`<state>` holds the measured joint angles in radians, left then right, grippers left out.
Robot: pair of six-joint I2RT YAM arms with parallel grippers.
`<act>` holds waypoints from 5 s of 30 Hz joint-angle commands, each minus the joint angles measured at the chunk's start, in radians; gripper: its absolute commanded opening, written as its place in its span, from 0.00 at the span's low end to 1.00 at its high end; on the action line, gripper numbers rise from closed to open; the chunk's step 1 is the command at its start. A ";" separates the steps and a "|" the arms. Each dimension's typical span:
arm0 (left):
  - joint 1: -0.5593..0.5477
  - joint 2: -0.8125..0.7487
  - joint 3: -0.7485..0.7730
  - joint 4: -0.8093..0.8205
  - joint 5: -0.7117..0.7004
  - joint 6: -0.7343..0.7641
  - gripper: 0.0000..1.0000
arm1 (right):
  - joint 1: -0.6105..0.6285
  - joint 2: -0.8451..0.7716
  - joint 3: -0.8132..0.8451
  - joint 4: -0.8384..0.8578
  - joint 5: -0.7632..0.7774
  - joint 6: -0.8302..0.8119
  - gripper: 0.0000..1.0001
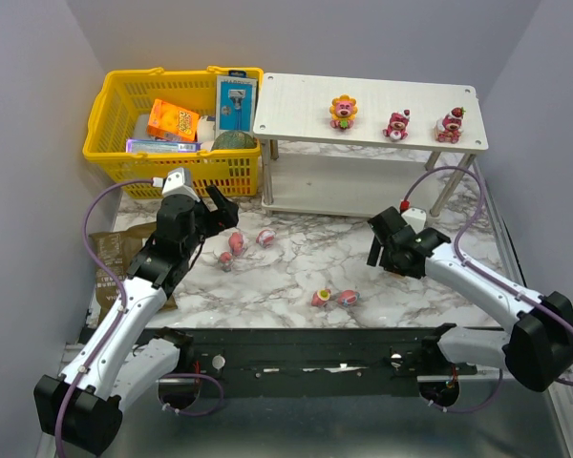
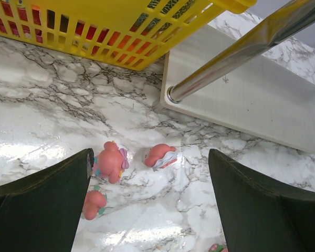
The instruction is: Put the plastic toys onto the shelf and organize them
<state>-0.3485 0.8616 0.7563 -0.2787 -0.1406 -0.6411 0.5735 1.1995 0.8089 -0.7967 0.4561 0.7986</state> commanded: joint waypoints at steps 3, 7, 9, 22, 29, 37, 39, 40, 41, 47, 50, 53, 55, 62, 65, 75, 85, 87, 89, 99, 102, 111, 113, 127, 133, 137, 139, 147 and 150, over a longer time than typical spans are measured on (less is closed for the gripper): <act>-0.003 -0.007 0.025 -0.005 0.006 -0.002 0.99 | -0.052 0.014 -0.065 0.071 0.039 0.054 0.84; -0.003 -0.004 0.029 -0.007 0.003 -0.002 0.99 | -0.084 0.021 -0.085 0.094 0.042 0.040 0.82; -0.003 0.001 0.031 -0.008 0.004 0.000 0.99 | -0.106 0.022 -0.094 0.117 0.036 0.027 0.82; -0.003 0.007 0.032 -0.023 -0.005 0.001 0.99 | -0.182 0.046 -0.137 0.246 -0.017 -0.061 0.67; -0.003 0.002 0.034 -0.028 -0.013 0.000 0.99 | -0.212 0.072 -0.146 0.272 -0.054 -0.085 0.63; -0.003 0.002 0.031 -0.030 -0.020 0.000 0.99 | -0.212 0.060 -0.125 0.280 -0.175 -0.171 0.30; -0.003 0.004 0.026 -0.034 -0.027 -0.006 0.99 | -0.212 0.046 -0.126 0.275 -0.212 -0.191 0.16; -0.003 0.004 0.023 -0.033 -0.025 -0.008 0.99 | -0.213 0.034 -0.129 0.271 -0.224 -0.193 0.11; -0.003 0.004 0.021 -0.030 -0.024 -0.011 0.99 | -0.212 0.014 -0.131 0.268 -0.237 -0.193 0.07; -0.003 0.008 0.025 -0.020 -0.017 -0.012 0.99 | -0.193 -0.070 -0.136 0.245 -0.324 -0.187 0.01; -0.003 0.010 0.029 -0.019 -0.014 -0.012 0.99 | -0.155 -0.115 -0.093 0.209 -0.346 -0.165 0.01; -0.003 0.013 0.029 -0.019 -0.010 -0.015 0.99 | -0.092 -0.143 -0.010 0.156 -0.343 -0.134 0.01; -0.003 0.013 0.029 -0.019 -0.008 -0.017 0.99 | -0.028 -0.153 0.033 0.117 -0.321 -0.108 0.01; -0.003 0.013 0.038 -0.030 -0.014 -0.012 0.99 | 0.144 -0.126 0.258 0.024 -0.238 -0.044 0.01; -0.003 0.010 0.047 -0.037 -0.020 -0.008 0.99 | 0.196 -0.107 0.370 -0.006 -0.200 -0.044 0.01; -0.003 0.013 0.087 -0.074 -0.056 0.017 0.99 | 0.278 0.101 0.808 -0.010 -0.134 -0.186 0.01; -0.003 0.010 0.127 -0.097 -0.085 0.046 0.99 | 0.278 0.448 1.336 -0.062 -0.008 -0.357 0.01; -0.003 0.010 0.130 -0.099 -0.086 0.047 0.99 | 0.278 0.515 1.406 -0.071 -0.001 -0.372 0.01; -0.003 0.011 0.132 -0.099 -0.086 0.047 0.99 | 0.279 0.557 1.492 -0.072 0.022 -0.401 0.01; -0.003 0.013 0.133 -0.099 -0.093 0.046 0.99 | 0.276 0.667 1.639 -0.082 0.053 -0.524 0.01; -0.003 0.014 0.129 -0.097 -0.093 0.041 0.99 | 0.273 0.675 1.659 -0.104 0.043 -0.559 0.01; -0.003 0.019 0.115 -0.102 -0.083 0.037 0.99 | 0.236 0.709 1.688 -0.190 -0.065 -0.542 0.01; -0.003 0.020 0.114 -0.102 -0.082 0.035 0.99 | 0.235 0.713 1.690 -0.191 -0.066 -0.544 0.01; -0.003 0.027 0.113 -0.096 -0.067 0.032 0.99 | 0.206 0.749 1.687 -0.185 -0.071 -0.562 0.10; -0.003 0.016 0.117 -0.094 -0.086 0.024 0.99 | 0.206 0.764 1.675 -0.133 -0.051 -0.604 0.16; -0.003 0.007 0.109 -0.093 -0.091 0.021 0.99 | 0.201 0.776 1.672 -0.113 -0.048 -0.613 0.26; -0.003 0.007 0.107 -0.093 -0.093 0.021 0.99 | 0.200 0.782 1.672 -0.107 -0.045 -0.615 0.27; -0.003 0.008 0.107 -0.091 -0.099 0.021 0.99 | 0.193 0.805 1.665 -0.073 -0.031 -0.630 0.36; -0.003 0.008 0.106 -0.090 -0.100 0.021 0.99 | 0.193 0.807 1.655 -0.058 -0.028 -0.637 0.45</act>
<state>-0.3492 0.8825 0.8600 -0.3687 -0.2096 -0.6147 0.7746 1.9690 2.4760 -0.8612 0.4023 0.1913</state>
